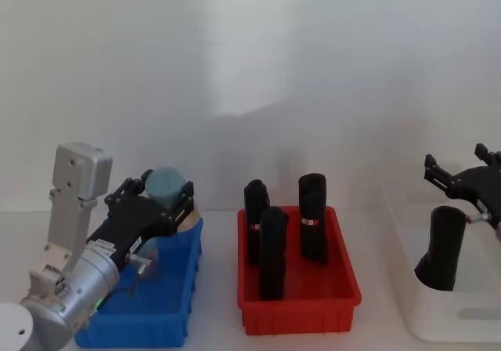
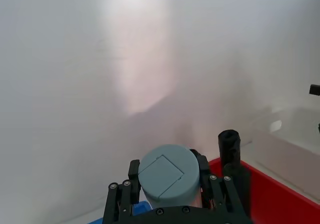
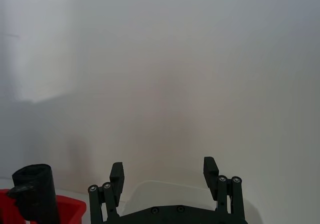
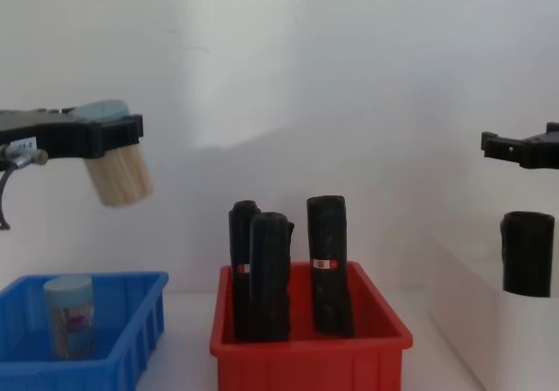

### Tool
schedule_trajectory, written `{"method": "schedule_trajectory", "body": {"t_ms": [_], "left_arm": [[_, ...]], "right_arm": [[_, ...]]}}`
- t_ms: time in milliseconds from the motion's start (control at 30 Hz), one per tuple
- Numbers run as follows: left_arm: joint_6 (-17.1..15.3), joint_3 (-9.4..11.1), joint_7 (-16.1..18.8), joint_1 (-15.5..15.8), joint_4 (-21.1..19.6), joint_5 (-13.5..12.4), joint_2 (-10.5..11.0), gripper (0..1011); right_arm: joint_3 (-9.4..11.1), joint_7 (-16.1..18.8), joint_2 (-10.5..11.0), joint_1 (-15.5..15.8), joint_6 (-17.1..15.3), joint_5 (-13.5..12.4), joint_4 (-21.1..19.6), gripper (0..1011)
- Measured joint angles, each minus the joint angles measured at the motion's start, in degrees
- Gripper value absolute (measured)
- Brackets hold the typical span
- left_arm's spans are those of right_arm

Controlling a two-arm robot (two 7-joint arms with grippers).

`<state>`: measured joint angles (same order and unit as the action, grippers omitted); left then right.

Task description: Pick the cotton swabs from the blue box and place them into the white box.

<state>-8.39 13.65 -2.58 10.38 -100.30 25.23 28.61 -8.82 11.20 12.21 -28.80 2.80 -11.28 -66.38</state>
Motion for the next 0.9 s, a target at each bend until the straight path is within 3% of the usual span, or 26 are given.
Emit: {"method": "schedule_trajectory", "body": {"t_ms": [400, 900], "left_arm": [[0.77, 1.06, -3.46, 0.35, -6.43, -0.17, -1.54, 689], [-0.15, 2.52, -5.49, -0.02, -8.99, -0.84, -3.15, 689]], "right_arm": [[-0.59, 6.94, -0.09, -1.01, 0.52, -0.02, 0.50, 1002], [-1.67, 18.20, -0.28, -2.06, 0.16, -1.87, 0.04, 1002]]}}
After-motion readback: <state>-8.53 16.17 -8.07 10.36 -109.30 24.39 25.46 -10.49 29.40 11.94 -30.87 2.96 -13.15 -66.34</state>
